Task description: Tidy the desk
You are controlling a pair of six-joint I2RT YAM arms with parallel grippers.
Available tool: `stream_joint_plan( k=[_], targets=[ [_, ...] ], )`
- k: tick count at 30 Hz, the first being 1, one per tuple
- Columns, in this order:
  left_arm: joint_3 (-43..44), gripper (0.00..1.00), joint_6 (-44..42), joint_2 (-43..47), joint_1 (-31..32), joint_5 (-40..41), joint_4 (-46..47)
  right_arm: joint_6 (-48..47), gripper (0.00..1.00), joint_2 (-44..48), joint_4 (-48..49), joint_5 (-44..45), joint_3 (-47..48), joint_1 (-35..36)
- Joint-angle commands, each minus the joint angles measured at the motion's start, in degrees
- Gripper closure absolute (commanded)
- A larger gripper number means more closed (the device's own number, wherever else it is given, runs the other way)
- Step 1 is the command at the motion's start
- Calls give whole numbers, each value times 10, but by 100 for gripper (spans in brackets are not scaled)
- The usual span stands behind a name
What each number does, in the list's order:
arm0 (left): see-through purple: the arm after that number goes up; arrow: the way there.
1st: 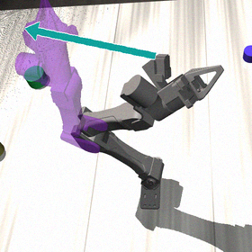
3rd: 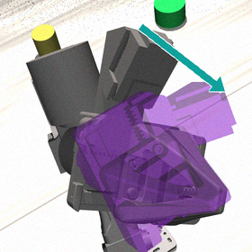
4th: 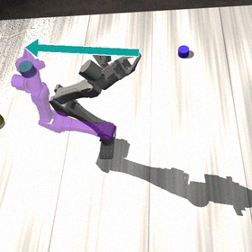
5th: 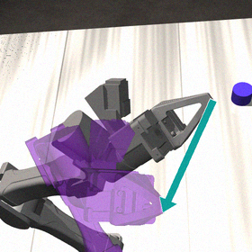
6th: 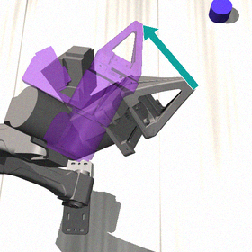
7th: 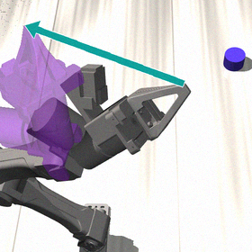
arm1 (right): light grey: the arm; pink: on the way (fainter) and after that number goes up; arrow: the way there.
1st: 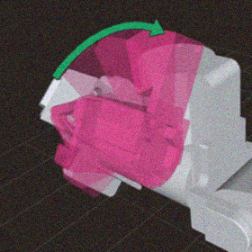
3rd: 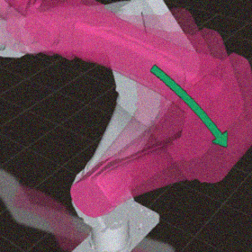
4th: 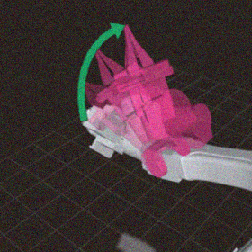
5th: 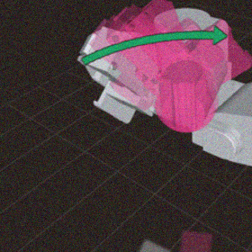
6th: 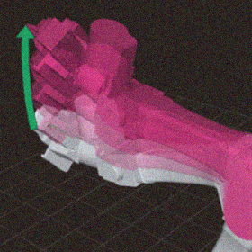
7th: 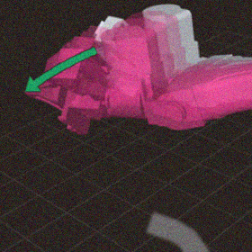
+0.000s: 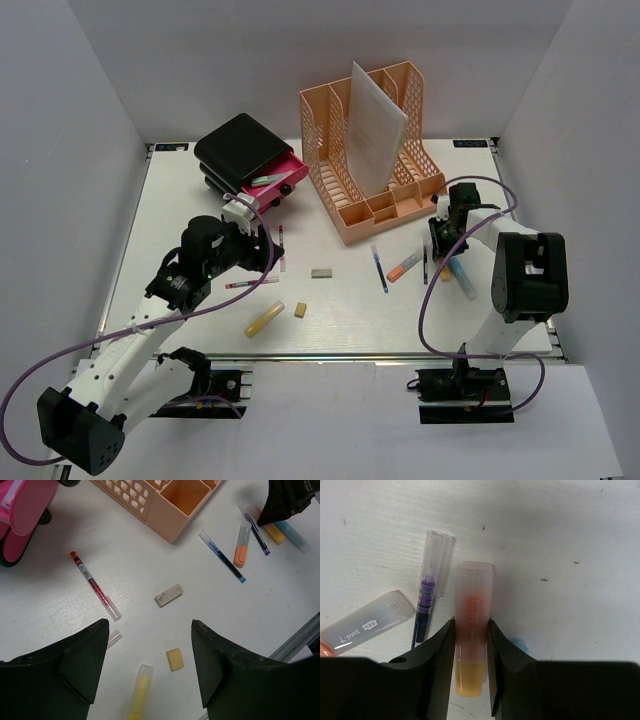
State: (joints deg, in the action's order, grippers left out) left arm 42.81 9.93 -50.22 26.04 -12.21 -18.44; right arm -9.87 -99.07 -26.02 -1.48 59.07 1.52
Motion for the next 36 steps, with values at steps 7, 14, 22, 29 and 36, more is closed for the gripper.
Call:
stream_joint_plan(
  k=[7,14,22,29,36],
  targets=[
    [-3,23,-11,0,5,12,5,-53,100,74,-71,-86,96,1],
    [-14,22,-11,4,5,-16,18,-240,100,85,-224,-230,344,79],
    [-25,21,3,57,0,34,-34,-450,100,30,-219,-248,460,223],
    [-31,20,17,90,6,113,-39,-531,100,-39,-36,-276,495,309],
    [-32,21,21,102,6,149,-43,-553,100,-154,27,-253,604,378]
  ],
)
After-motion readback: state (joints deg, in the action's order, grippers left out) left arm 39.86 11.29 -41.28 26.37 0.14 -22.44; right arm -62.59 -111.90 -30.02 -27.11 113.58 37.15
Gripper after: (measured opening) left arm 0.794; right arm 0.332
